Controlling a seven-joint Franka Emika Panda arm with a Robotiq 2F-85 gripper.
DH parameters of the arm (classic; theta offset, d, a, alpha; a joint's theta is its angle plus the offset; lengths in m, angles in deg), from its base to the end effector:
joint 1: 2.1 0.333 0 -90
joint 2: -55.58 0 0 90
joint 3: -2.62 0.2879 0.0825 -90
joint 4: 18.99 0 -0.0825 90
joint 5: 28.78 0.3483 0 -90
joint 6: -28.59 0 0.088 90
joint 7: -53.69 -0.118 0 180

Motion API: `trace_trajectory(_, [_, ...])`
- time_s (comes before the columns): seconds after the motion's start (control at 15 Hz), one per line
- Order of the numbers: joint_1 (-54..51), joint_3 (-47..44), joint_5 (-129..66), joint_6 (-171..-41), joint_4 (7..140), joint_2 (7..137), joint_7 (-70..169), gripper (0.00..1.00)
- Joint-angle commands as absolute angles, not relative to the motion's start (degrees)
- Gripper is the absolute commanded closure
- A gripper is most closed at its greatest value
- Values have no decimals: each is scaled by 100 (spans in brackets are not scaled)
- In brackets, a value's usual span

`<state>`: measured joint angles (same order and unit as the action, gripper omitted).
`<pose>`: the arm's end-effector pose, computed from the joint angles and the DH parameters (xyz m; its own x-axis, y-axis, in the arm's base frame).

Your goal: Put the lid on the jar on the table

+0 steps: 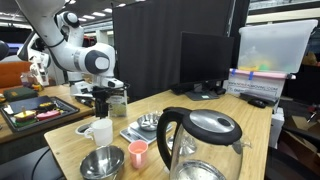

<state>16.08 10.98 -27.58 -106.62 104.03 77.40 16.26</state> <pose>0.4635 0.2338 0.2034 0.9624 -0.2113 -0.1707 -0.2062 -0.9774 0.0474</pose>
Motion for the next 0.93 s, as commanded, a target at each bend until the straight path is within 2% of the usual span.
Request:
trace_trajectory(0.0, [1674, 1049, -2755, -10540, 10281, 7788, 1575, 23])
trace_trajectory(0.07, [1660, 1072, -2706, -10546, 10286, 7783, 1608, 34])
trace_trajectory(0.6, [1712, 1062, -2736, -10538, 10375, 7758, 1586, 89])
trace_trajectory(0.67, [1717, 1059, -2754, -10521, 10374, 7736, 1585, 94])
trace_trajectory(0.87, [1716, 1110, -2734, -10449, 10447, 7561, 1690, 92])
